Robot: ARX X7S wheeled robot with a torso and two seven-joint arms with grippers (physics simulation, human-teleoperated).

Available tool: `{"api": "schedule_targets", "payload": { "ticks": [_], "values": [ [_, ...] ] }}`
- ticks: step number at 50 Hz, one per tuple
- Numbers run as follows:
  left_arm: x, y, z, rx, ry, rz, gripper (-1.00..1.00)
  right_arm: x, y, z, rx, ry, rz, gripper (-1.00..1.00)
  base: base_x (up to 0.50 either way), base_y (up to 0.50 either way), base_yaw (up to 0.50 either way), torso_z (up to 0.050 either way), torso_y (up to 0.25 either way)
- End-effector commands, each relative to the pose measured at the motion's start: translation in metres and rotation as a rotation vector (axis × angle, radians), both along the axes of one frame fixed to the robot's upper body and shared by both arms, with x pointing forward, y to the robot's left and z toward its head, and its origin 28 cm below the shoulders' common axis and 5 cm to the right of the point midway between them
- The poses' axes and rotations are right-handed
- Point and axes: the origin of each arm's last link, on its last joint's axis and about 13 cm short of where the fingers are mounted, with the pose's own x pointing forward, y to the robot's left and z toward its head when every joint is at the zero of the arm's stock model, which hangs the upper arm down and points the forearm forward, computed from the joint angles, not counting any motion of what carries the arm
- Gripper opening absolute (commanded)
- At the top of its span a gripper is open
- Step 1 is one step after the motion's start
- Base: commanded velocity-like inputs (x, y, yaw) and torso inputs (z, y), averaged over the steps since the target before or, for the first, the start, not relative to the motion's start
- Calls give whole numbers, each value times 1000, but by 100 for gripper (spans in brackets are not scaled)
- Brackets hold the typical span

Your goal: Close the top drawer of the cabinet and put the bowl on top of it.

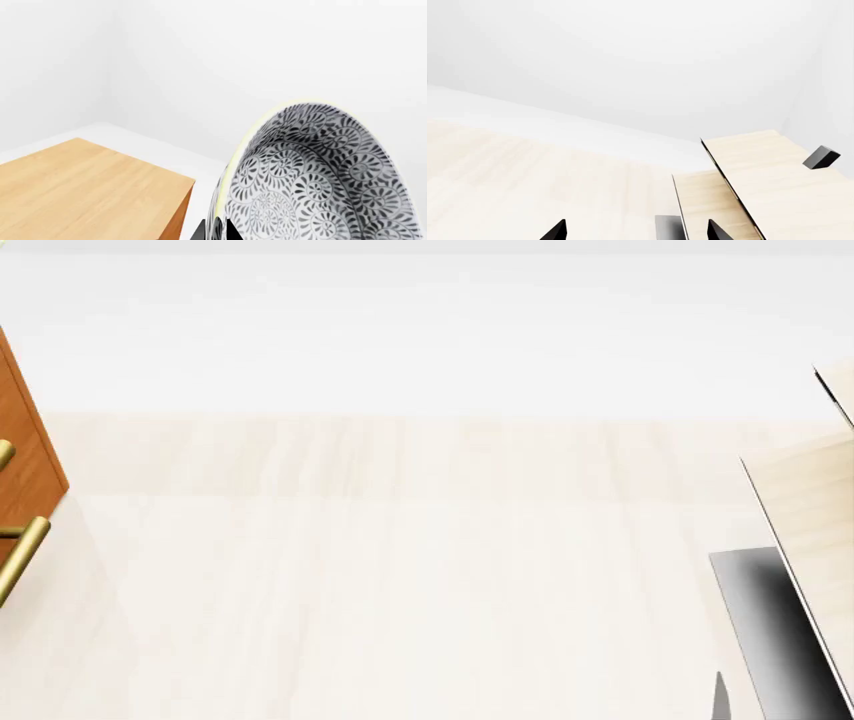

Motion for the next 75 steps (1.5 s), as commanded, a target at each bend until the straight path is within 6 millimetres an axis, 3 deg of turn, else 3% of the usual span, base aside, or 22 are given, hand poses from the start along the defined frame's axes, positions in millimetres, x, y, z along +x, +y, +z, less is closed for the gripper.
{"api": "schedule_targets", "payload": {
  "ticks": [1,24,38,56,58,59,62,75],
  "values": [
    [-4,2,8,-22,-61,-7,-100,-2,0,1,19,-14,36,100,0,0,0,0,0],
    [-8,11,10,-6,-56,40,-100,-1,0,0,20,-11,33,100,0,0,0,0,0],
    [-20,37,3,-9,-29,142,-100,-1,0,-1,19,-8,34,100,0,0,0,0,1],
    [-19,55,-14,-22,3,221,-100,1,2,0,12,-4,33,100,0,0,0,0,1],
    [-18,57,-15,-26,5,225,-100,1,2,6,10,-3,34,100,0,0,0,0,0],
    [-17,57,-15,-24,7,230,-100,1,2,21,10,-4,35,100,0,0,0,0,0],
    [-16,58,-17,-23,9,237,-100,2,3,2,8,-2,33,100,0,0,0,0,0],
    [-16,65,-17,-23,7,284,-100,5,3,-1,9,5,30,100,0,0,0,0,1]
  ]
}}
